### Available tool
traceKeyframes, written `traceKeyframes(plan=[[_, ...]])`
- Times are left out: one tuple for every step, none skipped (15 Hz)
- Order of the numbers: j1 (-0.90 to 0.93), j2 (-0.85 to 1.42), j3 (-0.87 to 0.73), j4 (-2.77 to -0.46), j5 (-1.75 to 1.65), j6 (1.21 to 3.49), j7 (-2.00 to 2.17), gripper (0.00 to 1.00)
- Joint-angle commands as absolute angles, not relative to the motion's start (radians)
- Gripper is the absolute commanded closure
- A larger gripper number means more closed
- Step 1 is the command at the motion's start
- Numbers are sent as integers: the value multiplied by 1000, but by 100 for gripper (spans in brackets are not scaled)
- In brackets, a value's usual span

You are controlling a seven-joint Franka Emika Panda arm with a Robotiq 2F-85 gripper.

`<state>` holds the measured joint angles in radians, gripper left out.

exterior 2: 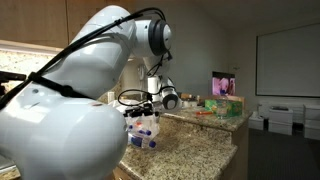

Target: Pick up the bottles from the counter and put them in the plastic bag

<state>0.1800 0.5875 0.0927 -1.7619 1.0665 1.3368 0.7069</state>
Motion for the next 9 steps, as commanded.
traceKeyframes(plan=[[175,568,65,-1744,1048,1314,704,0],[168,549,52,-1746,1035,1314,705,0],[163,538,42,-1742,1021,1312,706,0],[154,506,23,-1749,990,1309,707,0],[148,487,8,-1749,966,1308,706,0],[140,458,-13,-1751,920,1296,717,0],[132,430,-30,-1758,874,1287,718,0],[126,386,-52,-1779,812,1287,724,0],[120,341,-72,-1806,747,1290,723,0]])
